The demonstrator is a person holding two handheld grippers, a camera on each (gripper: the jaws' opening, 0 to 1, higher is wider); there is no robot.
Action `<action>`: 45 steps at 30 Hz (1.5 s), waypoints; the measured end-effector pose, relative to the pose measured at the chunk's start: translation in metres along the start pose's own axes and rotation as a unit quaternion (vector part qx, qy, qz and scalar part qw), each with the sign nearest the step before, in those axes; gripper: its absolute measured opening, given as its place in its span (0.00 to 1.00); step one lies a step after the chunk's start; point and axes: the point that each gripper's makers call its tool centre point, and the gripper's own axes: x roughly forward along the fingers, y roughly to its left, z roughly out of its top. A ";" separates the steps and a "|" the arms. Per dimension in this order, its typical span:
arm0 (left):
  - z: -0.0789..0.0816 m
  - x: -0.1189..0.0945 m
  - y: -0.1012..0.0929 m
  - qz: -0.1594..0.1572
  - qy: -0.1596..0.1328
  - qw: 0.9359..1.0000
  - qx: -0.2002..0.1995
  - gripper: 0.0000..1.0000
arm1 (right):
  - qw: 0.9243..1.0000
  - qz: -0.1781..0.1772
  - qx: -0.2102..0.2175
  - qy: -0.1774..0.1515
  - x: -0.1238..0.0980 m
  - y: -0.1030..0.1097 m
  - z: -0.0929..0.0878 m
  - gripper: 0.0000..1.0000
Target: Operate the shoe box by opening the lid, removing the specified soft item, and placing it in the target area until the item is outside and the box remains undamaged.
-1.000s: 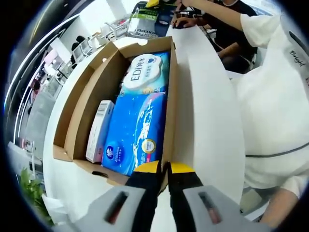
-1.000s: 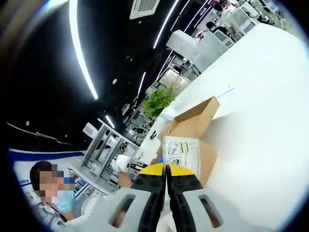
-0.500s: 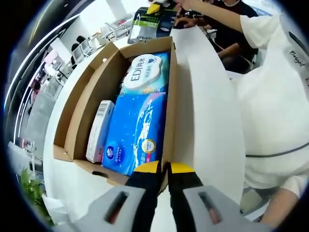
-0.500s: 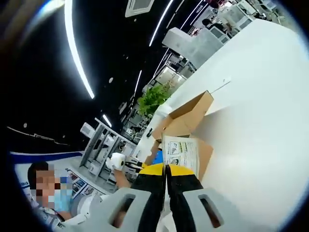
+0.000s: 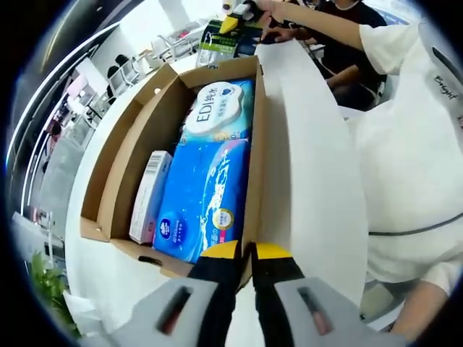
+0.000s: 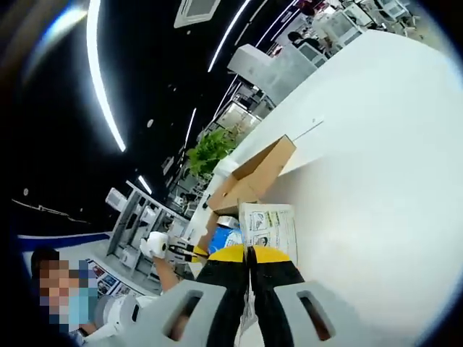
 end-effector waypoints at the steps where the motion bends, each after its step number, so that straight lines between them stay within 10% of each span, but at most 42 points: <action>1: 0.000 0.000 0.000 0.000 0.001 1.000 0.000 0.06 | 1.000 0.000 0.001 0.000 0.000 -0.001 0.000 0.00; 45: 0.000 0.000 -0.001 -0.001 -0.002 1.000 0.002 0.06 | 0.991 -0.112 -0.066 0.027 -0.001 -0.058 -0.012 0.00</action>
